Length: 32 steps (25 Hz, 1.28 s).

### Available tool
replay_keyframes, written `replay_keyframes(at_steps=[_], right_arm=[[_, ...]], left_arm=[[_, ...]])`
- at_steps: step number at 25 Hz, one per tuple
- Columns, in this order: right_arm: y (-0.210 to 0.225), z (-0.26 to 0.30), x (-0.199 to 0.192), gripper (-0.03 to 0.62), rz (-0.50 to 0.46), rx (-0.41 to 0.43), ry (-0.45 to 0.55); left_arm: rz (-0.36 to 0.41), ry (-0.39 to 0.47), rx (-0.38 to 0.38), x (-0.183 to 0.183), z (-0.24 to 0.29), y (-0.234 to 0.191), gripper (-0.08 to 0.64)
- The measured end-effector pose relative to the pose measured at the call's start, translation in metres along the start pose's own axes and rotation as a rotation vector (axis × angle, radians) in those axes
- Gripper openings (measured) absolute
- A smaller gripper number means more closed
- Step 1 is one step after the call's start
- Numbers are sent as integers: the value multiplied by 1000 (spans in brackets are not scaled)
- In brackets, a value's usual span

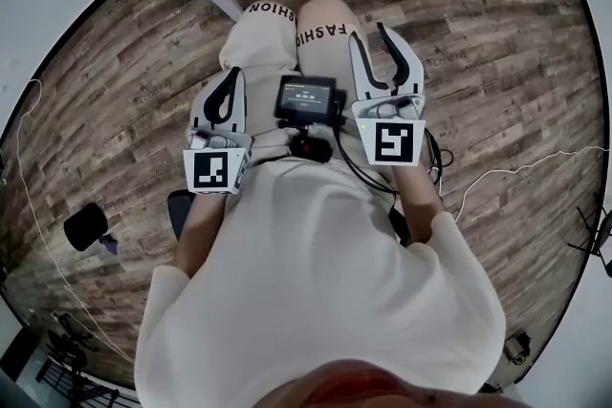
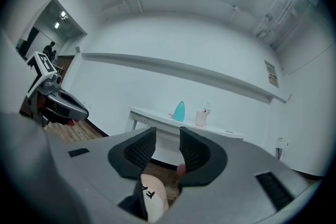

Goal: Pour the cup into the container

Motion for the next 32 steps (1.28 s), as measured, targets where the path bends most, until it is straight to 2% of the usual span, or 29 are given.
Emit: replay_keyframes(at_steps=[4,10,20,23,25,29,32], right_arm=[[-8,-11,6,127,-19,2,20],[-13,-28,-27,127,-38,8,-20],[-19,-20,-54,127,-70,16,-41],[-22,-23,-66,127,-73,26,-84],[-23,-22,-66,127,-61,29,-79],[-28,-23,-72,127,-95,62,-134],[-28,-22,-68,127,-79,56,-110]], left_arm=[[-9,3,-3,-6,0,1,12],[-37,-19,-14,-25,6,2,11],[-67,-61,-48,-50,21,8,12],[-85,-88,-46,-61,20,11,12],[-94,-97,-43,-66,21,10,12],[-127,-127,-42,-77,21,10,12],[-142,-136,-42,-81,22,8,12]])
Point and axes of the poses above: the fingertips, and each gripper's own axes: z forward along the fingers, y to its right, x out of its top, the point moved 1 cm from there along -z, backward along the fingers, and after that the axes turned 8 degrees about z, right-handed, at the moved point
